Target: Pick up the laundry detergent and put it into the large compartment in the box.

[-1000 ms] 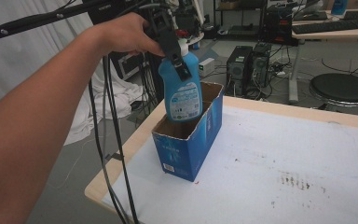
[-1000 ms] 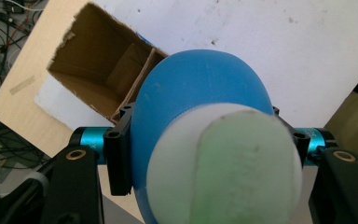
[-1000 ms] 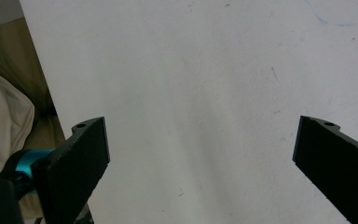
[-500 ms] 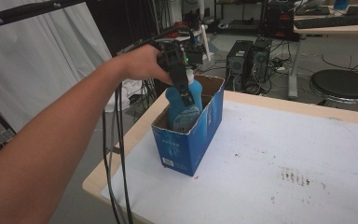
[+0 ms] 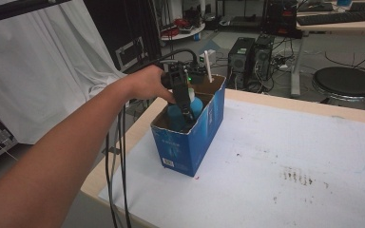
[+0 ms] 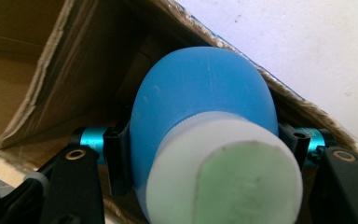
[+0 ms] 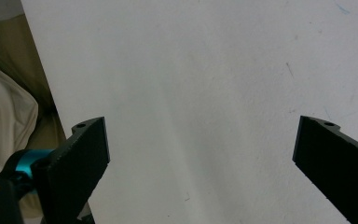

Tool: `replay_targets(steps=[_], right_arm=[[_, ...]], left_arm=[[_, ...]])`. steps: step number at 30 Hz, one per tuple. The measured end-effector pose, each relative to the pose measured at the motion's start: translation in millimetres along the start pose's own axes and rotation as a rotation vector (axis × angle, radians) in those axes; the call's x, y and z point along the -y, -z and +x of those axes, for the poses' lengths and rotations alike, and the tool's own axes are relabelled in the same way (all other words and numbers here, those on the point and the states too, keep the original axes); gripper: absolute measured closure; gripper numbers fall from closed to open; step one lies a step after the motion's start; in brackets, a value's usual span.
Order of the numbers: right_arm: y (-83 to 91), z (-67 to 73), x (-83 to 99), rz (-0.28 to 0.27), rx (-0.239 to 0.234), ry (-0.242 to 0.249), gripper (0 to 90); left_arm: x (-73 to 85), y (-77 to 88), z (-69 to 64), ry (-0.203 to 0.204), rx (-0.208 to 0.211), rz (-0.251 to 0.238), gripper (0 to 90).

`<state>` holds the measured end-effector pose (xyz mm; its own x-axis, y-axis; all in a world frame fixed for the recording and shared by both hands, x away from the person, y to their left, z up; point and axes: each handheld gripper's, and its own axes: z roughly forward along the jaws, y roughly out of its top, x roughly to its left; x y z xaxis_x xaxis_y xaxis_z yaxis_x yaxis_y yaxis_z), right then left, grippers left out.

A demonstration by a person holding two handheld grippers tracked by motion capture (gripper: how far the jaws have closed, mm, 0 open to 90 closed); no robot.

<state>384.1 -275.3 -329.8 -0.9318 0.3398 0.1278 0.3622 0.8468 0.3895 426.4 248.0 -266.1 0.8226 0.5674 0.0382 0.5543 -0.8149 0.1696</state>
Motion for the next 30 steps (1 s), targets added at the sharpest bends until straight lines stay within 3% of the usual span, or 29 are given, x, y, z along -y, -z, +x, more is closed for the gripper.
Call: replay_targets(steps=[11, 22, 27, 30], right_arm=[[-3.2, 0.4, 1.6, 0.007, -0.006, -0.007, 2.7], [-5.3, 0.7, 2.6, 0.006, -0.011, -0.008, 2.7], [-6.4, 1.3, 3.8, 0.007, -0.011, -0.005, 2.7], [-8.5, 1.6, 4.4, 0.01, -0.015, -0.006, 2.7]], left_arm=[[0.7, -13.1, 2.0, -0.007, 0.01, 0.035, 37.8], [1.6, -14.5, 4.0, 0.018, 0.001, 0.018, 37.1], [2.6, -10.7, 4.1, 0.031, -0.014, 0.01, 29.0], [1.3, -3.2, 3.2, 0.03, -0.025, -0.021, 28.4]])
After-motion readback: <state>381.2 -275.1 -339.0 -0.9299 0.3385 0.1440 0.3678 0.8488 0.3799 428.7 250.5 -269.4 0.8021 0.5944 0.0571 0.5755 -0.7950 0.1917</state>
